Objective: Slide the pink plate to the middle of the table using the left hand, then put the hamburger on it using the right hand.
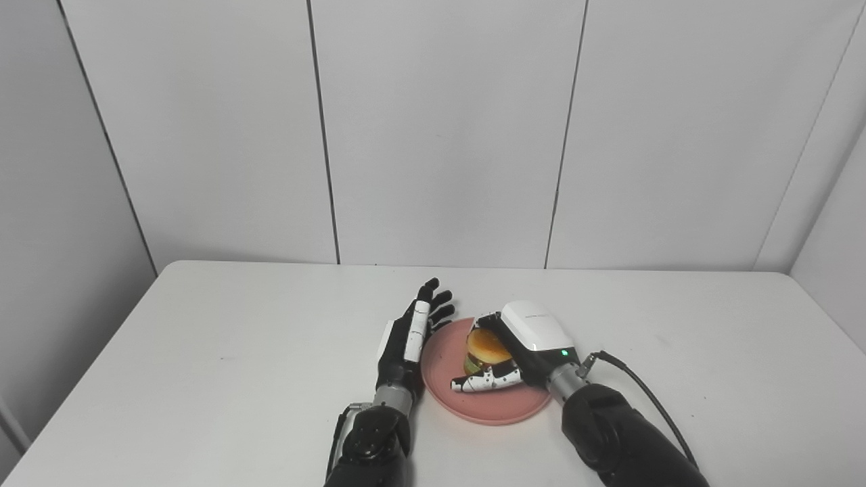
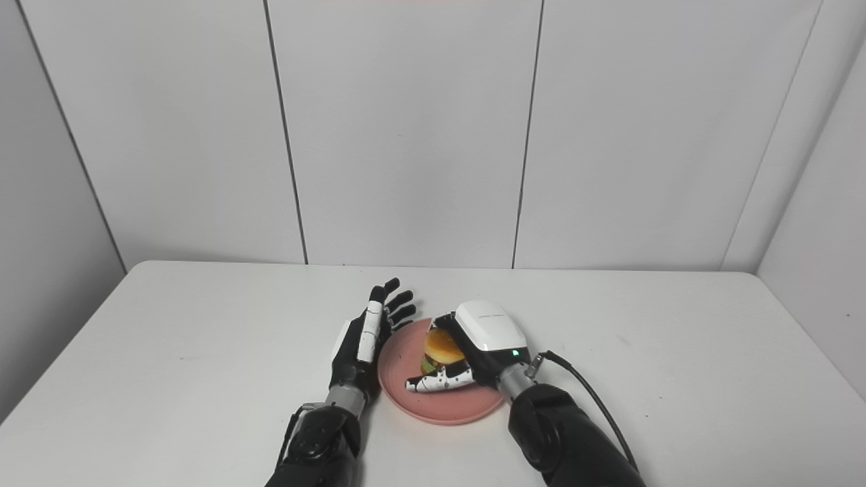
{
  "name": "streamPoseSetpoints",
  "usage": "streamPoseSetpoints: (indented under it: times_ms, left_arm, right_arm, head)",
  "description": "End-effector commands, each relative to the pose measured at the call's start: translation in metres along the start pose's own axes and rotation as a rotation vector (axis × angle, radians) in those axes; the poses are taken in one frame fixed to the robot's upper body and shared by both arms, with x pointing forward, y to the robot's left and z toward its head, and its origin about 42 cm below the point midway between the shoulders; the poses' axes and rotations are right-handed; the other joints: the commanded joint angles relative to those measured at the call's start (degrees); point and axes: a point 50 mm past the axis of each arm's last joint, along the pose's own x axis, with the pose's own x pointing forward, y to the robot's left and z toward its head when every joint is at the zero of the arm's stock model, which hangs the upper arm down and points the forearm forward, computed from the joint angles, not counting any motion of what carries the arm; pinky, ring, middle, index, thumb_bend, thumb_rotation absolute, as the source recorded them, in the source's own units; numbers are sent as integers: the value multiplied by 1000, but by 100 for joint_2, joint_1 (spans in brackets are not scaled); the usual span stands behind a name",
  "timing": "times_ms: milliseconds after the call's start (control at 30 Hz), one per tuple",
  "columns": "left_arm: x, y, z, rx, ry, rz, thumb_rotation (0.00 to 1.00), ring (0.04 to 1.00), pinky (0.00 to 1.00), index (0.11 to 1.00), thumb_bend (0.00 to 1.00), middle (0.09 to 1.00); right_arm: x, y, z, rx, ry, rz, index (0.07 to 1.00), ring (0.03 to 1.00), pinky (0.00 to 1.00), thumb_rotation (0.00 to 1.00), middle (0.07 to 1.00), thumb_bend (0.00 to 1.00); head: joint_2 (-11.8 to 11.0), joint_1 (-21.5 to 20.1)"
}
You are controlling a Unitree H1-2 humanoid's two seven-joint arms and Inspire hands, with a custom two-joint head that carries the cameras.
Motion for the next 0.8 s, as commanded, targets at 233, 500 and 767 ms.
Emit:
streamPoseSetpoints:
  times_ms: [233,500,767]
  left_arm:
    - [-5,-3,-10,-21,44,-6,944,872,822,897,825,899]
    - [-5,-3,-9,-14,53,2,953,915,838,890,853,929]
    - [-6,-3,-9,-11,56,0,969,959,885,882,860,943]
  right_arm:
    - [19,-24,12,-15,-78,-106,480,450,373,525,540,665]
    - [14,-21,8,-41,-87,-96,550,480,394,543,572,683]
    - [5,-20,1,-51,-82,-58,703,761,754,787,763,785]
  head:
    - [14,7]
    - [34,-2]
    - [48,-36]
